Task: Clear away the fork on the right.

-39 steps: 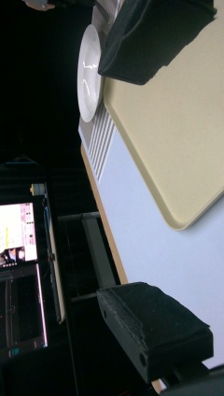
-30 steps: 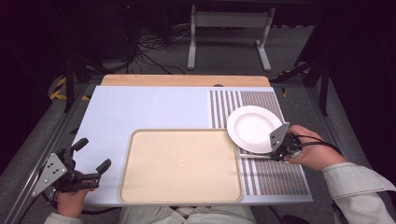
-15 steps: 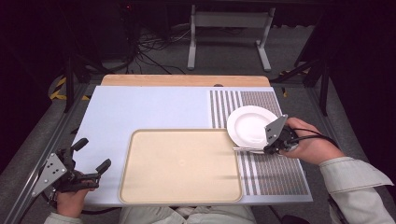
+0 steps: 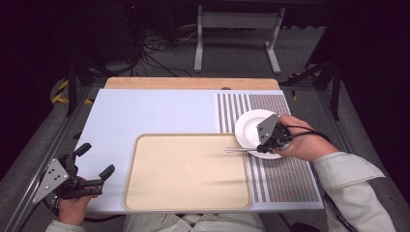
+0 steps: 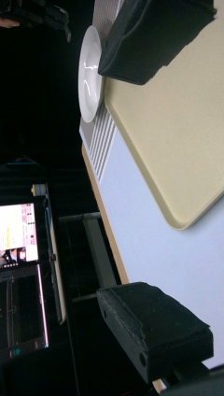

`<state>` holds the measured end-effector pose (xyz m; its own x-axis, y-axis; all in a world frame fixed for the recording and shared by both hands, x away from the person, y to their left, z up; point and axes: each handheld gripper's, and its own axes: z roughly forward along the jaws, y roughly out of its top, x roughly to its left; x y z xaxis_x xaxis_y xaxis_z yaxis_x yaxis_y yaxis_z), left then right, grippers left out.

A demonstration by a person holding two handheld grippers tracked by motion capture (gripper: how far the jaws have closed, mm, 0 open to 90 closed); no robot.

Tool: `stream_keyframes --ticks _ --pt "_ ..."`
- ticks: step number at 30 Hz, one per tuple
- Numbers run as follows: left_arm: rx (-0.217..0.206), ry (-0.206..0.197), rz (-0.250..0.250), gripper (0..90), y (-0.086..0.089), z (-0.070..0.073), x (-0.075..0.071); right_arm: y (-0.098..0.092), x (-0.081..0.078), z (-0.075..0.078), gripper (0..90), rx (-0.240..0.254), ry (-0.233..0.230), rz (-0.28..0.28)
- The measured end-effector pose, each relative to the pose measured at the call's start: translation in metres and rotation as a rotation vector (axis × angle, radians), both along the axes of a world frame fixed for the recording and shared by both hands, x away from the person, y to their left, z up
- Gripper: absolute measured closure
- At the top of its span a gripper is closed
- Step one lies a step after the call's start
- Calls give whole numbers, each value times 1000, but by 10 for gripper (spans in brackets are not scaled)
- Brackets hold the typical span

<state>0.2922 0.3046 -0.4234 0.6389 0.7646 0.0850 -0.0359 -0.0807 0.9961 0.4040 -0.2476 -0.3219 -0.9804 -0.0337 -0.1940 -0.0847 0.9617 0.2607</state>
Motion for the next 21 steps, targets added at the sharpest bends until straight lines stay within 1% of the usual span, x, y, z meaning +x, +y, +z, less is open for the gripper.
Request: stream_keyframes --ticks 2,7,13,15,16,17,21 --pt "1 -2 1 0 0 0 0 7 2 0 867 -5 0 15" --pt "0 -1 0 0 1 0 0 24 8 0 867 6 -2 53" --pt "0 -3 -1 0 1 0 0 37 13 0 867 14 -3 76" --pt "2 -2 -1 0 1 0 0 44 16 -2 867 17 1 92" --pt "2 -2 -2 0 1 0 0 44 16 -2 867 17 1 92" --pt "1 -1 -1 0 1 0 0 49 18 -4 867 21 0 102" --pt "1 -3 -3 0 1 0 0 59 22 -7 867 25 6 117"
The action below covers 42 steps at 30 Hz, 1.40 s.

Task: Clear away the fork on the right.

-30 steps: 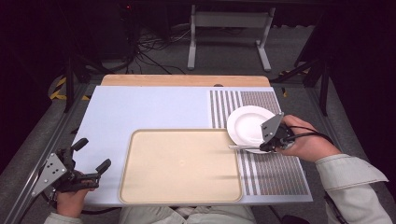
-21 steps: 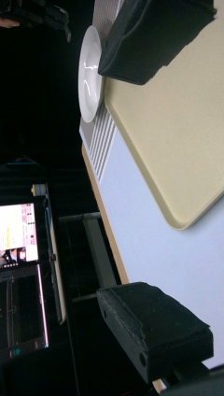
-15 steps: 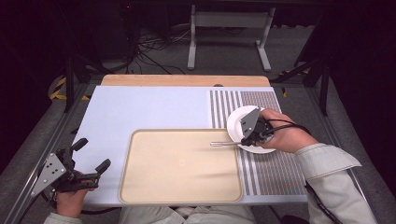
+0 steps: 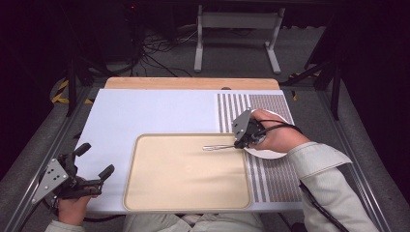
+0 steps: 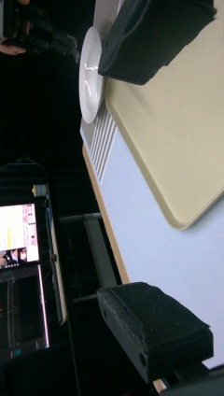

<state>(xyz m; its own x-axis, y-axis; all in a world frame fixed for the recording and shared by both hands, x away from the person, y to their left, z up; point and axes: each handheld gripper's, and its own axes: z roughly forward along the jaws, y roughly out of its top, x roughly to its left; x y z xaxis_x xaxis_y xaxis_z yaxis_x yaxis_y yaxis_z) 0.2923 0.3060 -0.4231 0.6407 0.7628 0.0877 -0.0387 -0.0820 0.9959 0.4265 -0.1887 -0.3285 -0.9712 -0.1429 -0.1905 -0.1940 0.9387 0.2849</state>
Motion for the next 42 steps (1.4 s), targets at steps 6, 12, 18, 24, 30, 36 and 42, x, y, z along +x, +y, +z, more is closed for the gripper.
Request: stream_keyframes --ticks 6,12,18,24,30,36,42 --pt "-1 1 -2 0 0 0 0 15 5 -4 866 -5 3 27" --pt "-7 -2 -4 0 0 0 0 26 9 -8 866 -5 8 44" --pt "-8 -4 -3 0 0 0 0 35 15 -14 866 -4 14 47" --pt "-10 -5 -4 0 1 1 0 47 20 -24 866 -4 29 63" --pt "-10 -5 -4 0 1 1 0 54 25 -35 866 -10 46 72" --pt "-11 -4 -5 0 1 1 0 57 27 -44 865 -18 60 74" --pt "-10 -4 -7 0 1 1 0 61 29 -52 865 -40 72 66"
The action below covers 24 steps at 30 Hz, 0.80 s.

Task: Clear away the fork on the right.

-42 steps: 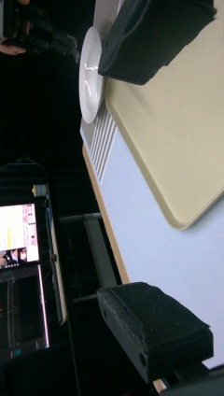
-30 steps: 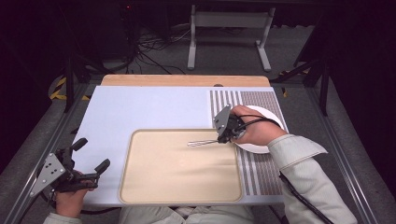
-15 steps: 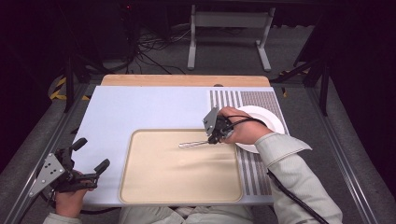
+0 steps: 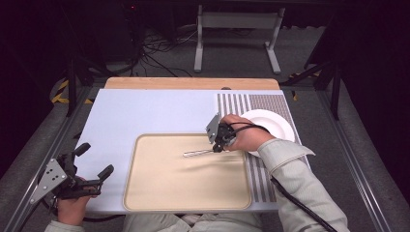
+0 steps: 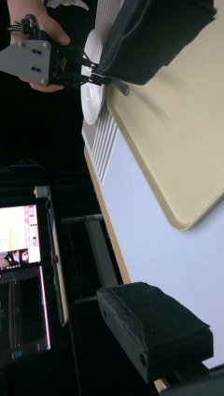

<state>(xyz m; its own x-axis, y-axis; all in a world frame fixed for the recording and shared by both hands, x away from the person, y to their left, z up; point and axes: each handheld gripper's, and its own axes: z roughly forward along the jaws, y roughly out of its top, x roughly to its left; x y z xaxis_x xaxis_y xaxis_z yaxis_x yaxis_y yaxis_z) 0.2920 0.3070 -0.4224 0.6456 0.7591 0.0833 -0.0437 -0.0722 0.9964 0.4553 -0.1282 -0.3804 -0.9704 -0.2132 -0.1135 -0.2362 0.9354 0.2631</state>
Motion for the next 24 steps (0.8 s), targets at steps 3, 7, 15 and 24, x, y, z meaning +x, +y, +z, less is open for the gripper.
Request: stream_keyframes --ticks 3,7,15,24 --pt "-1 0 1 0 0 0 0 3 -1 -3 865 -18 4 6" --pt "-2 3 -2 0 0 0 0 4 0 -6 865 -24 10 7" --pt "0 1 -4 0 0 0 0 7 2 -15 864 -41 23 11" --pt "-1 2 -2 0 0 0 0 9 3 -24 864 -60 33 15"
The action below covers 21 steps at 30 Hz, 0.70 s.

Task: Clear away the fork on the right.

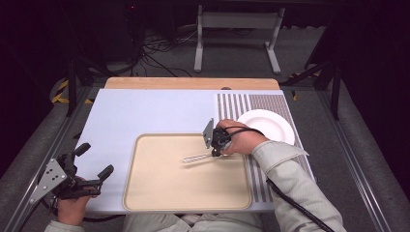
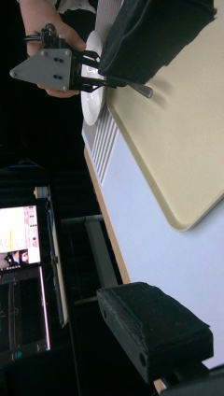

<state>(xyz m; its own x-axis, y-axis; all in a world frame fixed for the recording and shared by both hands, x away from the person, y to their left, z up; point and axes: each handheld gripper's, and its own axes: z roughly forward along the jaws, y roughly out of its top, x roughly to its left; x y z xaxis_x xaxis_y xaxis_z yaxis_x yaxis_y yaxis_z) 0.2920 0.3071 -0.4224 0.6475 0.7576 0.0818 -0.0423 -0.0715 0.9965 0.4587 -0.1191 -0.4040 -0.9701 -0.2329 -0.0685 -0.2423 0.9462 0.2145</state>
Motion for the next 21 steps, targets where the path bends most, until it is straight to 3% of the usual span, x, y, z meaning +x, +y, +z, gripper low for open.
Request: stream_keyframes --ticks 21 --pt "0 3 0 0 0 0 0 1 2 -11 863 -37 22 -7"
